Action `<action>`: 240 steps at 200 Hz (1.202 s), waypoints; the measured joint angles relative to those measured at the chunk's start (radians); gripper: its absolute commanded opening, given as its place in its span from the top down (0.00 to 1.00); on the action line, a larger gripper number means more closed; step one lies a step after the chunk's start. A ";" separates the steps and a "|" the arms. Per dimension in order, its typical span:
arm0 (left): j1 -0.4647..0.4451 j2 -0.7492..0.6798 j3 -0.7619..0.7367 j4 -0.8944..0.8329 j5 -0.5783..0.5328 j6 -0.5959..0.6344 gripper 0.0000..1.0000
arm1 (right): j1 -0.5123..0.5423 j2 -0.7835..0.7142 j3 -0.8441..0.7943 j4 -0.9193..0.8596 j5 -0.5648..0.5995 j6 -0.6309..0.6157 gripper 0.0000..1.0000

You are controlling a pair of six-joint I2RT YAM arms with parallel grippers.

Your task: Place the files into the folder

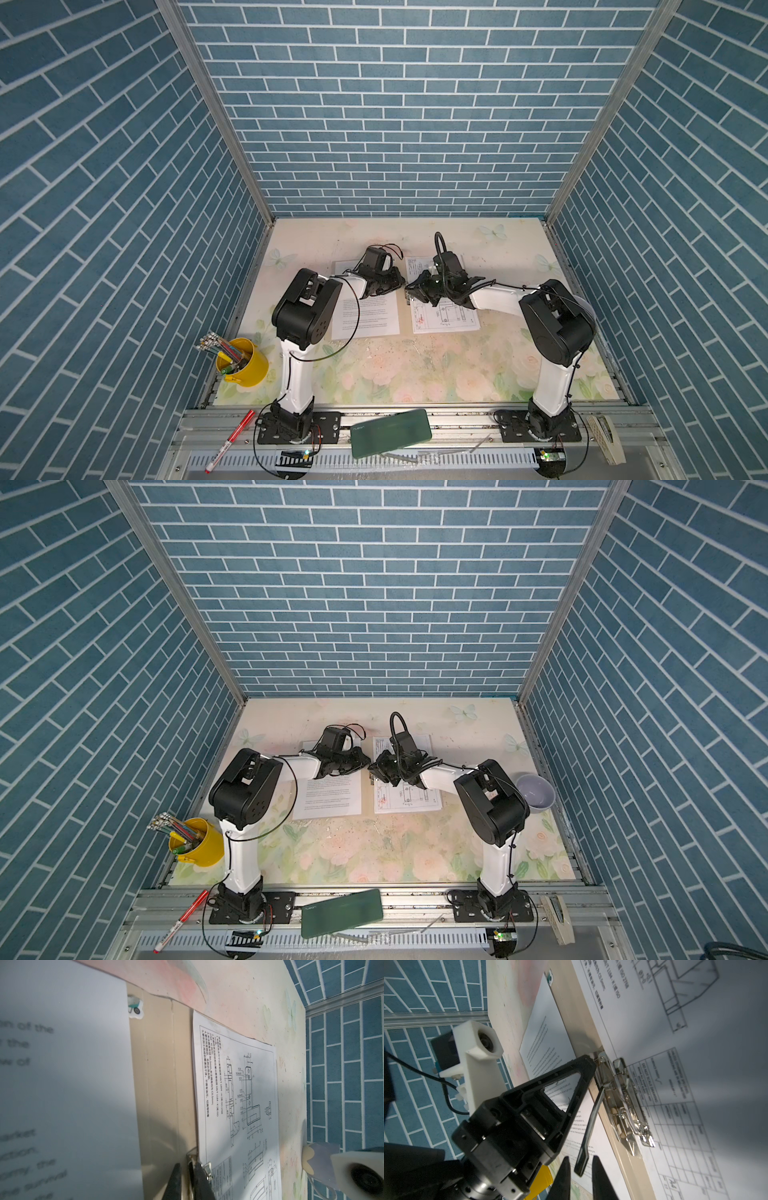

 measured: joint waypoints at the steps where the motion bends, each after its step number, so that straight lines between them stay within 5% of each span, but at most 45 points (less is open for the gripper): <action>1: 0.000 0.000 0.000 0.000 0.000 0.000 0.86 | 0.000 0.000 0.000 0.000 0.000 0.000 0.80; 240: -0.002 0.000 0.000 0.002 -0.006 0.001 0.88 | 0.000 0.011 -0.043 0.045 -0.001 0.000 0.91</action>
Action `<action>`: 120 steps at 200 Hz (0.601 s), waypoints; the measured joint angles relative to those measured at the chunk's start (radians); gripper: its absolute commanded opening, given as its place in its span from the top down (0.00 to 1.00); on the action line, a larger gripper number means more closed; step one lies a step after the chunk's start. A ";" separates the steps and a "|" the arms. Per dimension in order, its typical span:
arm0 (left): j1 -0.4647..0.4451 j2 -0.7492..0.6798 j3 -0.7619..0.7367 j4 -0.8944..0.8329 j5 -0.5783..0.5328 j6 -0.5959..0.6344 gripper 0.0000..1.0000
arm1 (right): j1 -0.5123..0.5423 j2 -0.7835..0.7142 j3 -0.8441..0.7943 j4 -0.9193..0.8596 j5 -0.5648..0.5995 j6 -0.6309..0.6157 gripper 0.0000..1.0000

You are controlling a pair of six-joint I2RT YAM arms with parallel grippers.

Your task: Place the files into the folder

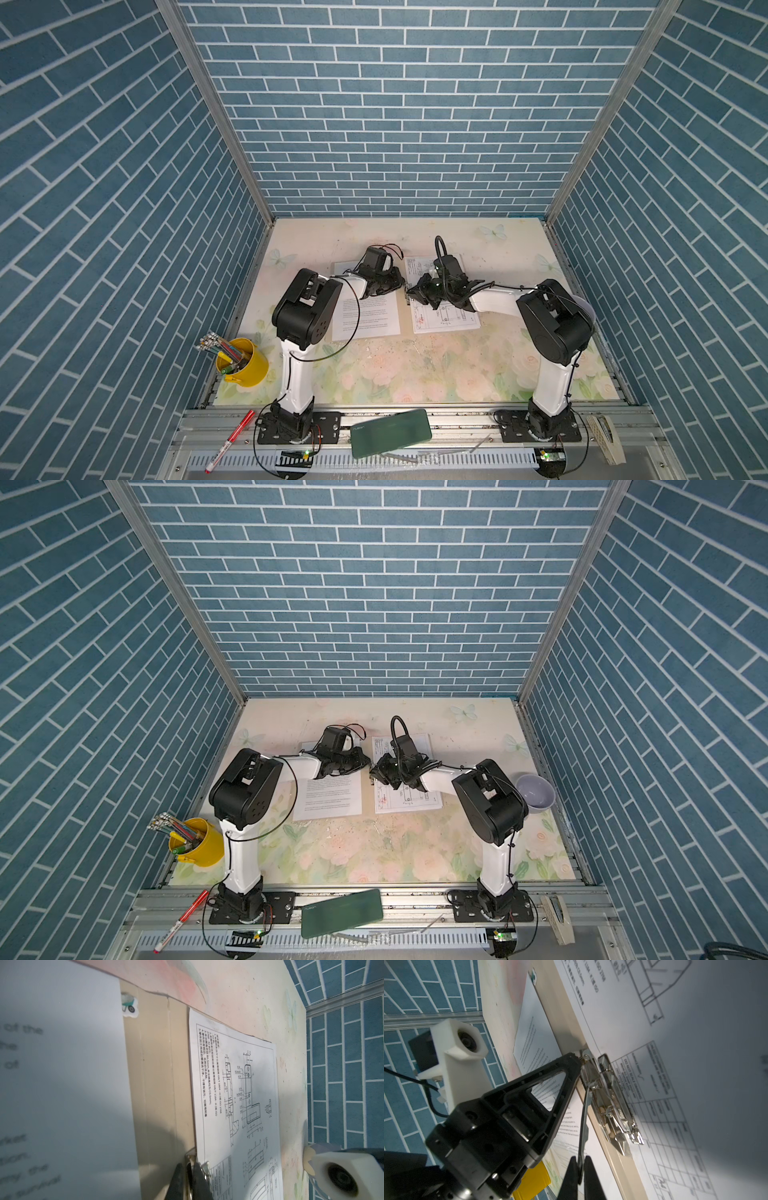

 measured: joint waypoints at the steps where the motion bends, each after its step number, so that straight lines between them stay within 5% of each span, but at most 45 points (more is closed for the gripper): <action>1: 0.000 0.000 0.000 0.000 0.000 0.000 0.88 | 0.000 0.000 -0.001 0.000 0.000 0.000 0.91; 120: 0.000 0.011 0.000 0.004 0.011 0.005 0.89 | -0.001 -0.003 -0.117 0.144 0.027 -0.064 0.91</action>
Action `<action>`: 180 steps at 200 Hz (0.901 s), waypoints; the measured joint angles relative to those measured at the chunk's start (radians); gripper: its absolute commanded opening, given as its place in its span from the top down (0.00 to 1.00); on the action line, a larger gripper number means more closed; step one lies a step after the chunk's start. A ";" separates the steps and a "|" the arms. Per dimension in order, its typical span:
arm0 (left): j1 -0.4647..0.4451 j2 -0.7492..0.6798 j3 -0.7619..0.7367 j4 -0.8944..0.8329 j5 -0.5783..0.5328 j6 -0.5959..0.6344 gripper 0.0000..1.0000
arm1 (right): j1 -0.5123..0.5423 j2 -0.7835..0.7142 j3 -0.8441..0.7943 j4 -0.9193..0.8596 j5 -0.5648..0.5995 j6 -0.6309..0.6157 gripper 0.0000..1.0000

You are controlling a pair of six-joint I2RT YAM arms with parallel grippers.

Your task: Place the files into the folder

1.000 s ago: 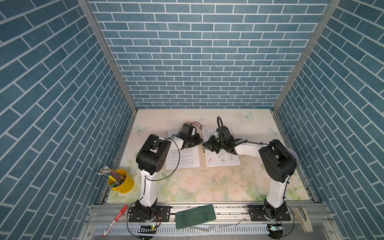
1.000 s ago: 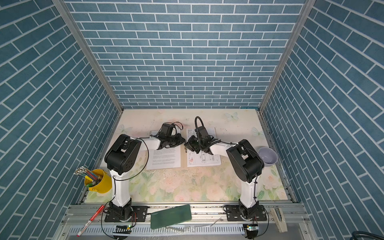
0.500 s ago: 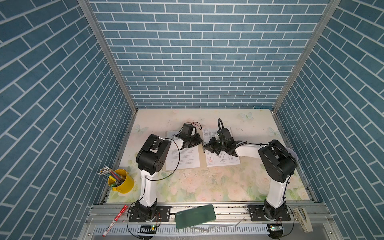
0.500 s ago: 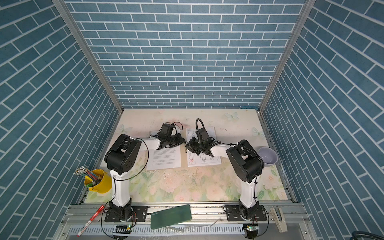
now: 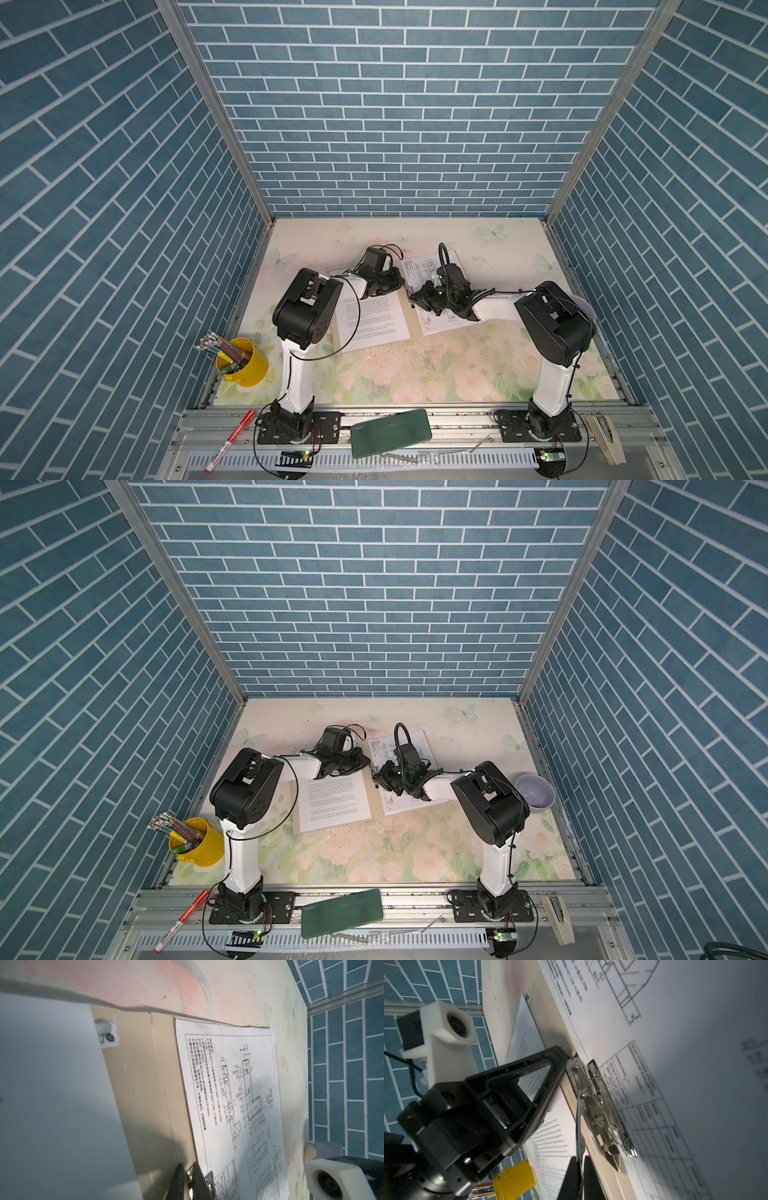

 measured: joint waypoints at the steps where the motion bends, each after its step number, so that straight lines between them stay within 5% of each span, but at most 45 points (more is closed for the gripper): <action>1: 0.000 0.000 0.000 0.000 0.000 0.000 0.89 | 0.000 0.002 0.000 0.003 0.000 0.000 0.91; 180: -0.055 0.024 0.109 -0.146 -0.124 0.108 0.98 | -0.068 0.014 -0.037 0.054 -0.048 -0.130 0.92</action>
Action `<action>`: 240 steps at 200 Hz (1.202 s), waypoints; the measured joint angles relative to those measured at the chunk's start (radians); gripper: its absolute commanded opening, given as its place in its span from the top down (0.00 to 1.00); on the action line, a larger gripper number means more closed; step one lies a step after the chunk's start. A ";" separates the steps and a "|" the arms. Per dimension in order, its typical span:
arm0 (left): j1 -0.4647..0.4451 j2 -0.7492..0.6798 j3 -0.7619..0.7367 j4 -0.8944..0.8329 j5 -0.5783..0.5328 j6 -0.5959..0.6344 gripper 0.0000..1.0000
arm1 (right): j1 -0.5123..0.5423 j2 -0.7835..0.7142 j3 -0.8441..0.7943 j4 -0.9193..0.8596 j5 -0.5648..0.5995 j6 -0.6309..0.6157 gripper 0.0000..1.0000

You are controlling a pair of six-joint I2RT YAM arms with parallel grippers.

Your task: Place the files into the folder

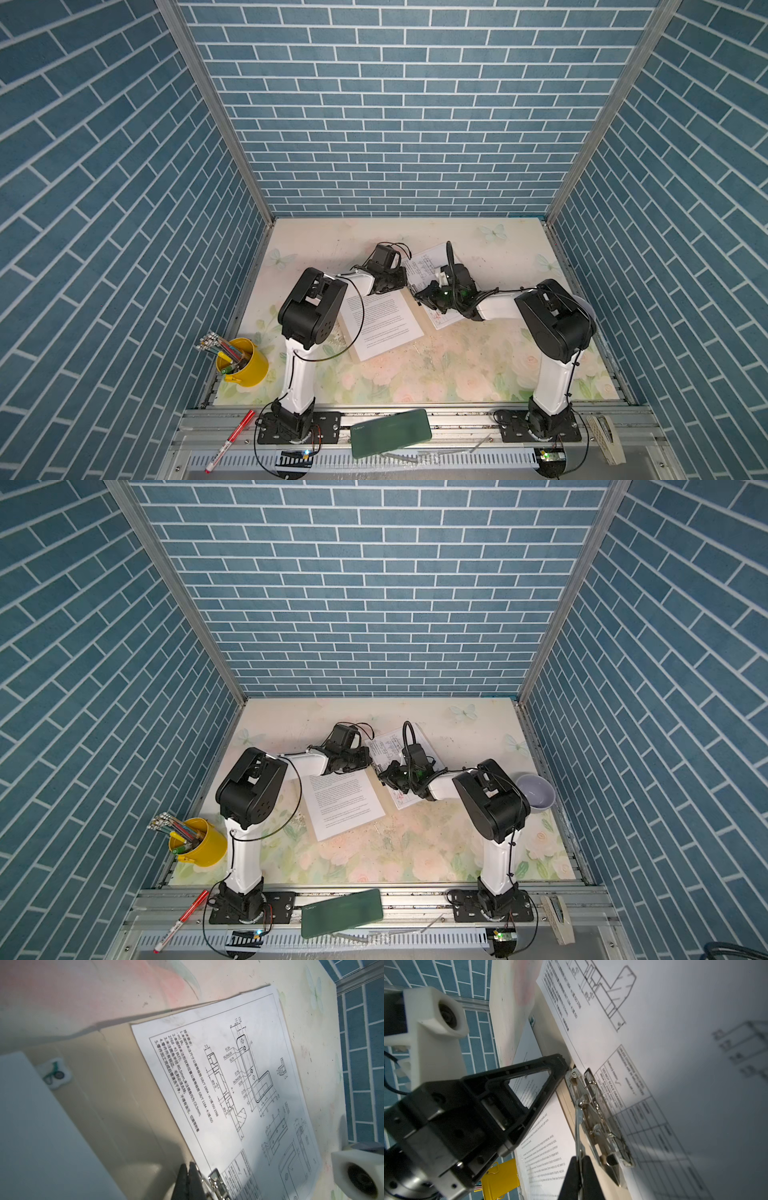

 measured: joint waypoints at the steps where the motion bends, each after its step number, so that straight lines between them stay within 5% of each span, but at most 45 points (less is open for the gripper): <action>1: 0.000 0.000 0.001 0.000 0.000 0.000 0.98 | 0.000 0.000 0.000 0.000 0.000 0.000 0.92; 130: -0.013 0.021 0.033 -0.005 -0.018 0.003 0.99 | -0.085 0.047 -0.004 0.035 -0.130 -0.155 0.93; 240: -0.012 0.021 0.039 -0.011 0.034 -0.019 0.94 | -0.057 0.007 0.048 -0.113 -0.108 -0.124 0.91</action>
